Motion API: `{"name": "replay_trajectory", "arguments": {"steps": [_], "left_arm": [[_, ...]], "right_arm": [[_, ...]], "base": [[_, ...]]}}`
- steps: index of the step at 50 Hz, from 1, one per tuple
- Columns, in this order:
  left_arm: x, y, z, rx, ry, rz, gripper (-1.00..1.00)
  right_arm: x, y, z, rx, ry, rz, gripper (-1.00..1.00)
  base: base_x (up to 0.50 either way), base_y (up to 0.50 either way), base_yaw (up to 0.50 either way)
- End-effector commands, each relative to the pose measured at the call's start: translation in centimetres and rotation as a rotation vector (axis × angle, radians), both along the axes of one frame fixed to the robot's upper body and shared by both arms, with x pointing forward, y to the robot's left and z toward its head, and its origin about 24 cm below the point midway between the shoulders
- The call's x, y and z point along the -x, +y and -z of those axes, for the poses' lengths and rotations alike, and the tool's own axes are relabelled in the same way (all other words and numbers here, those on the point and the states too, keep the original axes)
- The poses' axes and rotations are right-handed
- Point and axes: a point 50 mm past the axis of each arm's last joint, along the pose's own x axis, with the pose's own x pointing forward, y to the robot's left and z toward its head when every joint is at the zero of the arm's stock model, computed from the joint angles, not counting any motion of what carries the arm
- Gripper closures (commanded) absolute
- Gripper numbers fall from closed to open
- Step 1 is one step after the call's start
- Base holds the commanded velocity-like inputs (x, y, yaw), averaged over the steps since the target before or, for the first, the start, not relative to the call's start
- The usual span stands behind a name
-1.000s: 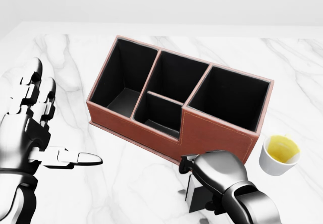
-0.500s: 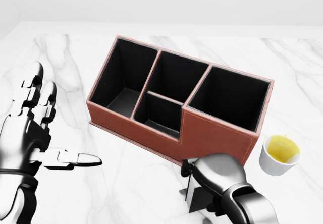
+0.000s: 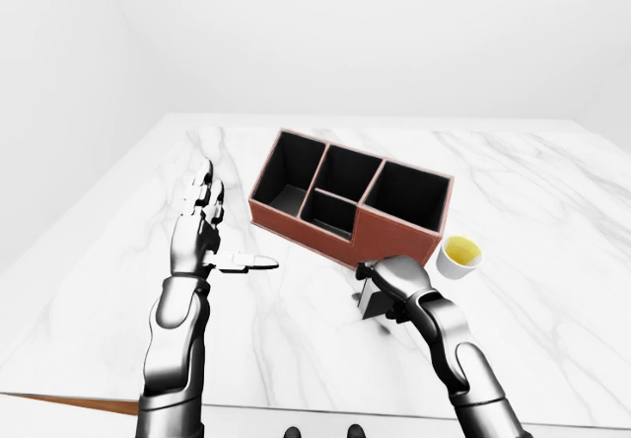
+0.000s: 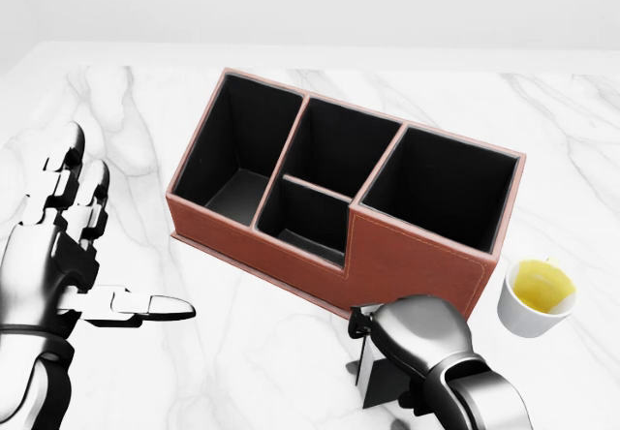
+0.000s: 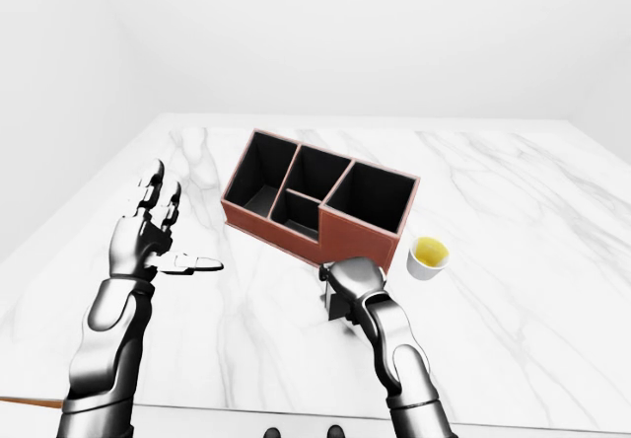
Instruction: Pick up the book and place it in the right compartment of the caddy.
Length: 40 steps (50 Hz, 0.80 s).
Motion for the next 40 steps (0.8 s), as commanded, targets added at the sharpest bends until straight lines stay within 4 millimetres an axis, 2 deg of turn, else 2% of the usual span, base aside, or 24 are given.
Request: {"name": "replay_trajectory", "arguments": {"steps": [1, 3, 4, 7, 9, 11, 12, 19, 28, 31, 33, 40], "left_arm": [[0.0, 0.0, 0.0, 0.000, 0.002, 0.002, -1.00], [0.0, -0.1, 0.0, 0.000, 0.000, 0.002, -1.00], [0.0, -0.1, 0.0, -0.001, 0.000, 0.002, -1.00], [0.2, -0.1, -0.2, -0.002, -0.009, 0.002, -1.00], [0.4, -0.1, -0.4, -0.003, -0.021, 0.002, -1.00], [0.6, -0.1, -0.6, -0.003, -0.031, 0.001, -1.00], [0.6, -0.1, -0.6, -0.003, -0.030, 0.000, -1.00], [0.5, -0.1, -0.3, -0.002, -0.019, 0.000, -1.00], [0.3, 0.0, -0.1, 0.002, -0.008, -0.001, -1.00], [0.4, -0.1, -0.2, 0.003, -0.012, 0.000, -1.00], [0.6, -0.1, -0.4, 0.002, -0.023, 0.000, -1.00], [0.9, -0.1, -0.7, 0.000, -0.039, 0.000, -1.00]], "right_arm": [[0.4, -0.7, 1.3, 0.056, 0.054, 0.019, -0.18], [0.5, -0.7, 1.4, 0.063, 0.058, 0.020, -0.17], [0.5, -0.8, 1.6, 0.065, 0.065, 0.022, -0.08], [0.6, -0.9, 1.8, 0.080, 0.078, 0.024, 0.00], [0.7, -1.1, 2.0, 0.085, 0.086, 0.028, 0.38], [0.8, -1.1, 2.1, 0.088, 0.088, 0.029, 0.93], [0.8, -1.1, 2.2, 0.090, 0.090, 0.029, 1.00], [0.9, -0.5, 2.3, 0.055, 0.042, 0.018, 1.00], [0.7, 0.0, 1.3, 0.008, -0.020, 0.009, 1.00], [0.9, 0.4, 0.6, -0.025, -0.040, 0.003, 1.00], [0.8, 0.9, -0.6, -0.071, -0.088, -0.007, 1.00], [0.7, 1.4, -3.2, -0.132, -0.184, -0.026, 1.00]], "base": [[0.00, 0.00, 0.00], [0.00, 0.00, 0.00], [0.00, 0.00, 0.00], [0.00, 0.00, 0.00], [0.00, 0.00, 0.00], [0.00, 0.00, 0.00], [0.00, 0.00, 0.00], [0.00, 0.00, 0.00], [0.00, 0.00, 0.00], [0.00, 0.00, 0.00], [0.00, 0.00, 0.00], [0.00, 0.00, 0.00]]}}
